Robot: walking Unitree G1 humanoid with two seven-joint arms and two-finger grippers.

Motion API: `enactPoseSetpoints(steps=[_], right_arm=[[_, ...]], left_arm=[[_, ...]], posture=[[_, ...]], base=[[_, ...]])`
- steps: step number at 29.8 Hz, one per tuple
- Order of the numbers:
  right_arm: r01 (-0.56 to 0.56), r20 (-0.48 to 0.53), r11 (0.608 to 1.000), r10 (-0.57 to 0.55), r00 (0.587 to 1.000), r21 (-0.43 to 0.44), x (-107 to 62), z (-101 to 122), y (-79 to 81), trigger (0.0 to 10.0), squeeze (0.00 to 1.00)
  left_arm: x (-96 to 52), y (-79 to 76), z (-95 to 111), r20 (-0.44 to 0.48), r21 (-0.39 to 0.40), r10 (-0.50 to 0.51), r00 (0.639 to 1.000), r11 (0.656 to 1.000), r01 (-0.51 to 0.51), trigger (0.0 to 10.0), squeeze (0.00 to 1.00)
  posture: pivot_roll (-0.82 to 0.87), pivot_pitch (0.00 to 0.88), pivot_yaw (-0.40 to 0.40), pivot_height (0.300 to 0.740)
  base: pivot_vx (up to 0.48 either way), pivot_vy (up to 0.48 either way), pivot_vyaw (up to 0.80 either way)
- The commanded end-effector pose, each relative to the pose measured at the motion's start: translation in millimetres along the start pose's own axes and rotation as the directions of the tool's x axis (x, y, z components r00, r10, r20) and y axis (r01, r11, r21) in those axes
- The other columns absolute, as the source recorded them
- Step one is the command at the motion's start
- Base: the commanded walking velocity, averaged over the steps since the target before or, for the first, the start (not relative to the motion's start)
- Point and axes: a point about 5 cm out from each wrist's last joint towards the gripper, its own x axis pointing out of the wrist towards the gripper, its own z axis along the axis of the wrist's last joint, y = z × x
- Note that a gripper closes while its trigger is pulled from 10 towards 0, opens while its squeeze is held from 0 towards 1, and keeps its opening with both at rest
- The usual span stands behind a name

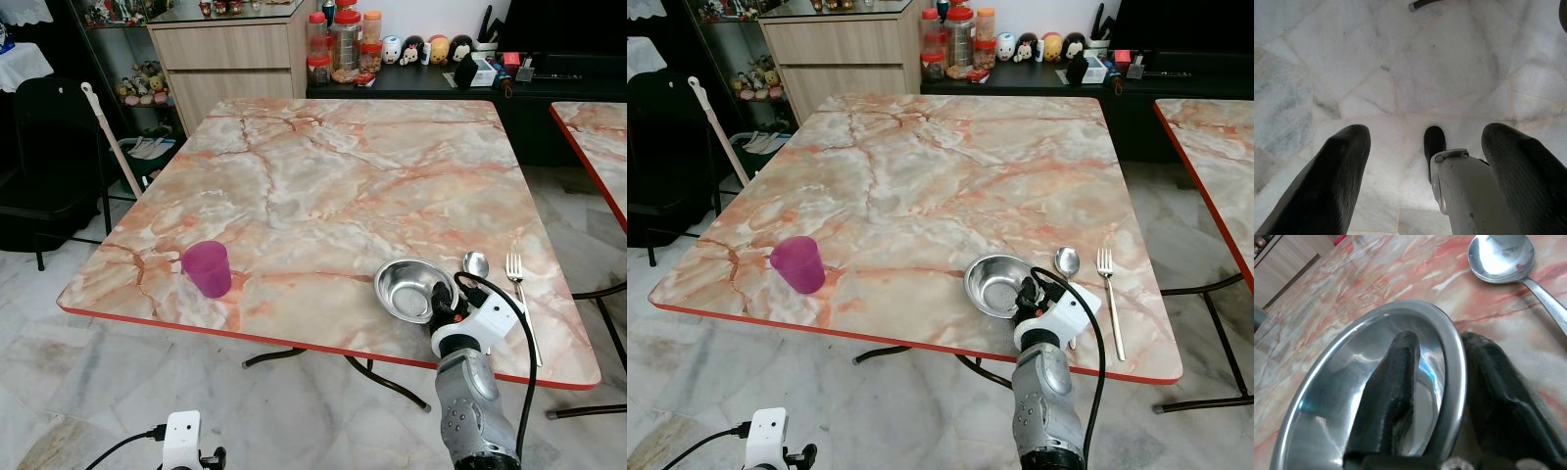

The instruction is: Setting the table

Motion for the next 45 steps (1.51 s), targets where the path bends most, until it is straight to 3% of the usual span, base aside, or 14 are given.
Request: enactPoseSetpoints(steps=[1,15,38,41,42,43,45], right_arm=[[-0.012,-0.013,1.000,0.012,1.000,0.011,1.8,-1.8,4.9,0.0,0.00],[-0.031,-0.008,0.999,0.031,0.999,0.021,4.6,-0.7,8.9,0.0,0.00],[-0.134,0.014,0.989,0.134,0.991,0.066,11.9,2.3,32.5,0.0,0.00],[-0.189,0.042,0.978,0.186,0.982,0.094,12.2,5.8,40.0,0.0,0.00],[-0.214,0.053,0.972,0.210,0.976,0.101,11.9,7.7,43.6,3.4,0.00],[-0.247,0.066,0.963,0.241,0.968,0.108,11.7,10.1,48.6,9.5,0.00],[-0.267,0.076,0.958,0.260,0.963,0.107,12.1,12.1,52.8,10.0,0.00]], left_arm=[[0.1,3.8,1.0,-0.006,0.004,0.016,1.000,1.000,-0.016,10.0,0.00],[0.0,2.3,-1.9,-0.029,0.023,0.008,1.000,1.000,-0.007,10.0,0.00],[0.0,-0.1,-4.6,-0.053,0.050,0.001,0.999,0.999,0.002,10.0,0.00],[0.2,-0.8,-3.5,-0.048,0.053,0.001,0.999,0.999,0.002,10.0,0.00],[0.2,-0.9,-3.6,-0.048,0.052,0.001,0.999,0.999,0.002,10.0,0.00],[0.2,-1.0,-3.6,-0.047,0.053,0.001,0.999,0.999,0.002,10.0,0.00],[0.2,-1.4,-3.8,-0.048,0.067,-0.001,0.999,0.998,0.004,10.0,0.00]], posture=[[0.03,0.024,0.052,0.740],[0.03,0.018,0.054,0.740],[0.04,0.010,0.053,0.740],[0.04,0.011,0.054,0.740],[0.03,0.011,0.055,0.740],[0.03,0.011,0.057,0.740],[0.03,0.011,0.057,0.740]], base=[[0.000,0.000,0.00],[0.000,0.000,0.00],[0.000,0.000,0.00],[0.000,0.000,0.00],[0.000,0.000,0.00],[0.000,0.000,0.00],[0.000,0.000,0.00]])
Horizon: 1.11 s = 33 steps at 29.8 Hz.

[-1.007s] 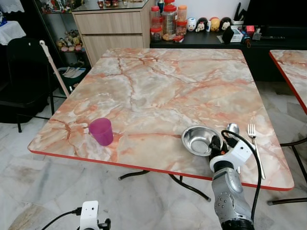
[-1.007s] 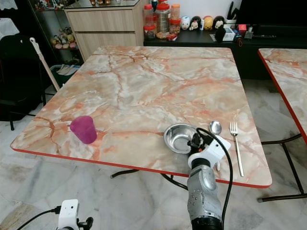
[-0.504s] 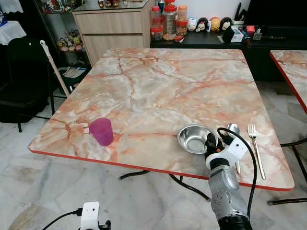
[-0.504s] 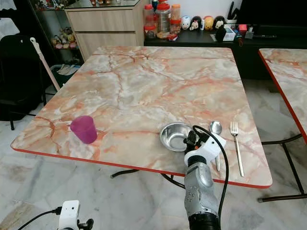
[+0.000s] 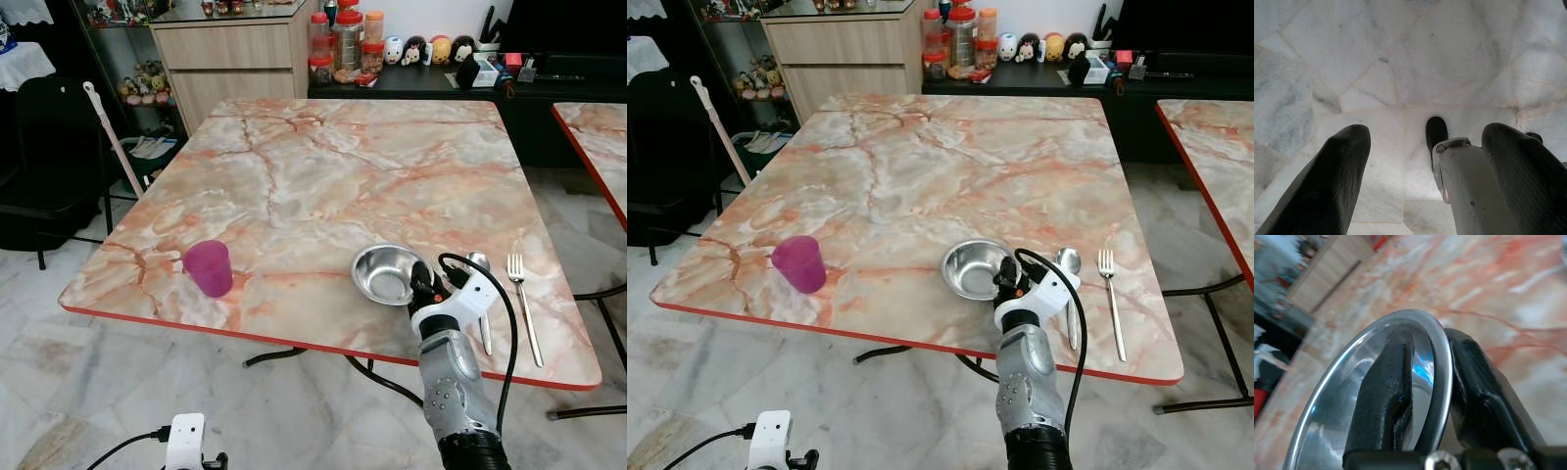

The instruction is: Setting the table

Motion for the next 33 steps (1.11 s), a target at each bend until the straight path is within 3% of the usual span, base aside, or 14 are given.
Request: enactPoseSetpoints(steps=[1,5,12,33], right_arm=[[-0.065,0.040,0.998,0.065,0.997,0.004,6.1,8.8,15.5,10.0,0.00],[-0.120,0.068,0.993,0.118,0.991,0.024,11.2,13.9,26.9,10.0,0.00],[-0.200,0.111,0.978,0.193,0.975,0.055,17.8,21.9,44.4,10.0,0.00],[-0.212,0.124,0.976,0.204,0.971,0.054,16.6,22.2,45.0,10.0,0.00]], left_arm=[[-0.2,1.9,-0.7,-0.006,0.041,0.015,1.000,0.999,-0.015,10.0,0.00],[-0.5,5.9,0.7,0.011,0.067,0.065,0.998,0.996,-0.065,10.0,0.00],[-1.1,10.8,1.0,0.018,0.070,0.104,0.994,0.992,-0.105,10.0,0.00],[-1.7,9.4,-3.7,0.003,0.085,0.108,0.994,0.991,-0.108,10.0,0.00]], posture=[[0.03,0.009,0.058,0.740],[0.03,0.010,0.058,0.740],[0.03,0.010,0.048,0.740],[0.02,0.016,0.057,0.740]], base=[[0.000,0.000,0.00],[0.000,0.000,0.00],[0.000,-0.459,0.00],[0.000,-0.467,0.00]])
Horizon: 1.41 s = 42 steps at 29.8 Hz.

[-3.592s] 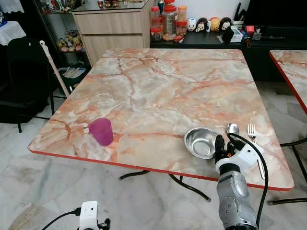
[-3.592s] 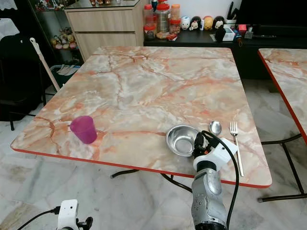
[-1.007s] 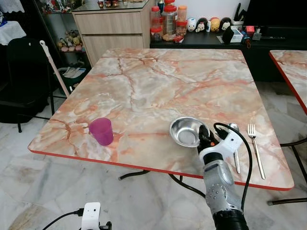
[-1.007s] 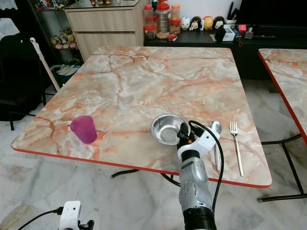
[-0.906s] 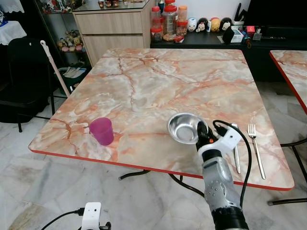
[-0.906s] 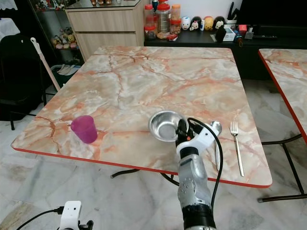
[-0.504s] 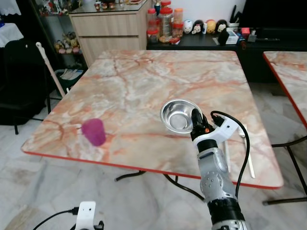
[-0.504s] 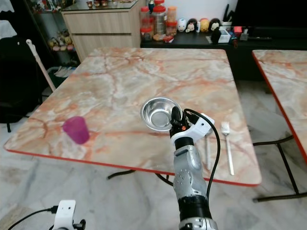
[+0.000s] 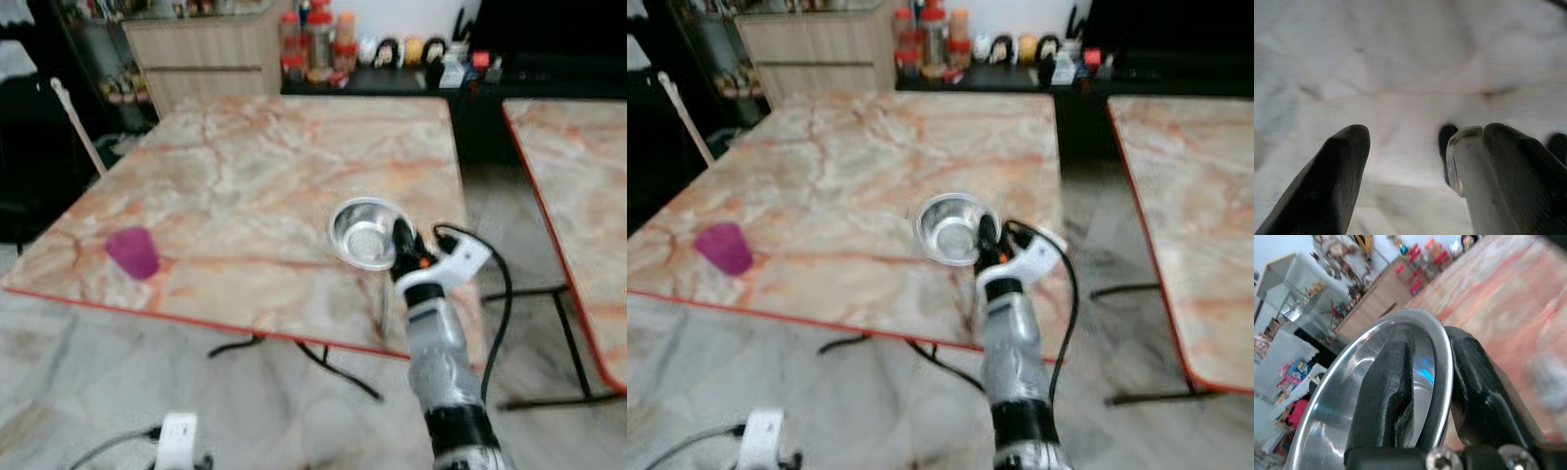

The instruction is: Setting the table

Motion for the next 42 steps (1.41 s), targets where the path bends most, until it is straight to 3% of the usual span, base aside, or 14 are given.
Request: enactPoseSetpoints(steps=[1,42], right_arm=[[-0.035,0.008,0.999,0.035,0.999,0.008,3.1,-0.1,11.2,10.0,0.00],[-0.003,0.098,0.999,0.007,0.995,-0.040,7.3,24.8,-0.7,10.0,0.00]], left_arm=[[-0.3,11.3,-1.5,-0.005,0.020,0.027,1.000,0.999,-0.027,10.0,0.00],[0.6,8.2,2.4,0.001,0.023,0.013,1.000,1.000,-0.013,10.0,0.00]], posture=[[0.01,0.016,0.058,0.740],[-0.01,0.000,0.070,0.740]], base=[[0.000,-0.461,0.00],[0.000,-0.457,0.00]])
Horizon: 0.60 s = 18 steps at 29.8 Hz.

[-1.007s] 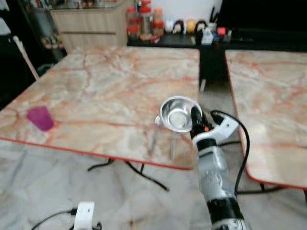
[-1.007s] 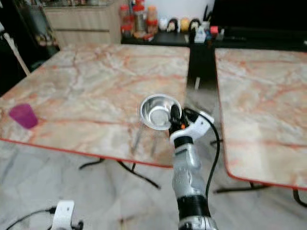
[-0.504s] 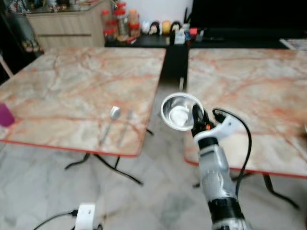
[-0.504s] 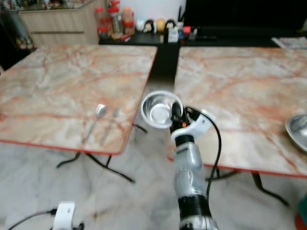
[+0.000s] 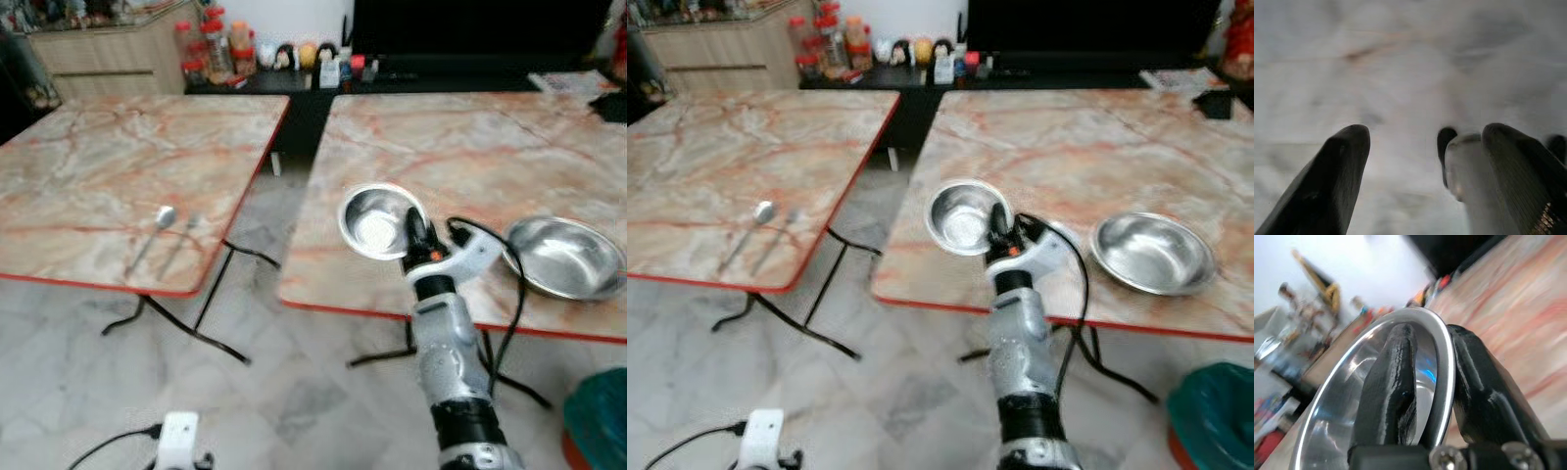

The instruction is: Setting the table

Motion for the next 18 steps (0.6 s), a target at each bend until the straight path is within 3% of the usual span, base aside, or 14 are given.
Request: enactPoseSetpoints(steps=[1,13,18], right_arm=[[-0.026,0.003,0.999,0.026,1.000,0.023,3.6,-2.4,12.4,10.0,0.00],[-0.015,0.011,1.000,0.015,1.000,0.012,4.3,1.2,8.9,10.0,0.00],[-0.010,0.009,1.000,0.010,1.000,0.008,4.5,1.7,7.8,10.0,0.00]], left_arm=[[0.3,12.5,1.8,0.002,0.019,0.029,1.000,0.999,-0.029,10.0,0.00],[0.5,11.2,2.9,0.008,0.002,0.025,1.000,1.000,-0.025,10.0,0.00],[0.8,7.9,5.7,0.027,-0.028,0.009,1.000,1.000,-0.008,10.0,0.00]], posture=[[-0.01,0.000,0.070,0.740],[-0.01,0.005,0.067,0.740],[-0.01,0.009,0.062,0.740]], base=[[0.000,-0.454,0.00],[0.000,-0.443,0.00],[0.000,0.000,0.00]])
